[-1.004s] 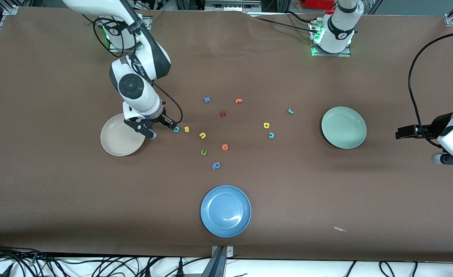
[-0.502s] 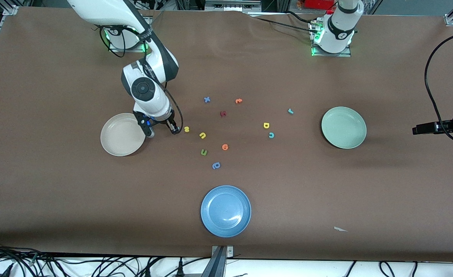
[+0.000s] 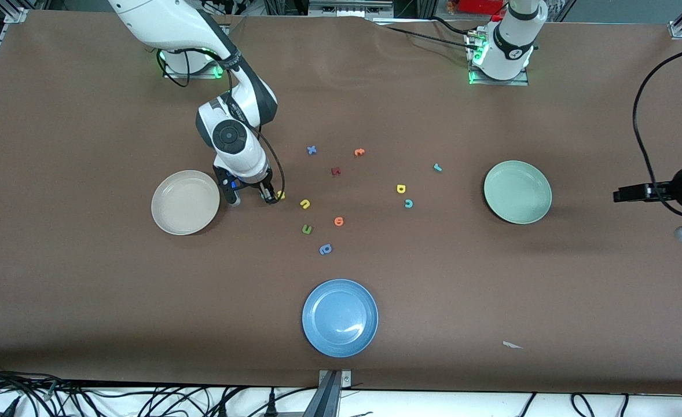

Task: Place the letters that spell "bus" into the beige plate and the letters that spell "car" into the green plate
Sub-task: 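Reach the right gripper down to the cyan letter p, then grasp the p with the right gripper while the left gripper reaches the r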

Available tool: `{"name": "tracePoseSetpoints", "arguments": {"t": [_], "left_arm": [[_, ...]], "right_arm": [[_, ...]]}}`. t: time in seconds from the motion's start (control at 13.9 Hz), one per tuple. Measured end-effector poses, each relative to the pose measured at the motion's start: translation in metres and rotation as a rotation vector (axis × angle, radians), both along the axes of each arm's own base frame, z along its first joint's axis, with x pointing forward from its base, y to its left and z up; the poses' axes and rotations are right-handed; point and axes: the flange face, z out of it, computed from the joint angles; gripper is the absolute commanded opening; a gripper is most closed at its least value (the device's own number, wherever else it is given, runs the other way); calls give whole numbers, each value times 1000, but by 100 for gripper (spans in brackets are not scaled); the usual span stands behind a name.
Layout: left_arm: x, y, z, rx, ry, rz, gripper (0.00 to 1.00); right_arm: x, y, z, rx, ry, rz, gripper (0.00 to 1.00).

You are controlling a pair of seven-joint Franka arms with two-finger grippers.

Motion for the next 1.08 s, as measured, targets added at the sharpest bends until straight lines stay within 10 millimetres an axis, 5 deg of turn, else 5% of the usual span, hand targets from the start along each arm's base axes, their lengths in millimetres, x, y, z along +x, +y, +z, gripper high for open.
{"name": "tracePoseSetpoints", "arguments": {"t": [0.29, 0.57, 0.79, 1.08], "left_arm": [[-8, -56, -11, 2, 97, -56, 100], [-9, -82, -10, 12, 106, -70, 100], [-9, -109, -14, 18, 112, -97, 100], [-7, -130, -32, 26, 144, -58, 100]], "right_arm": [[5, -10, -6, -14, -7, -4, 59], [6, -10, -6, -15, -8, -5, 48], [4, -8, -6, -16, -8, 1, 24], [3, -6, -6, -16, -10, 7, 21]]}}
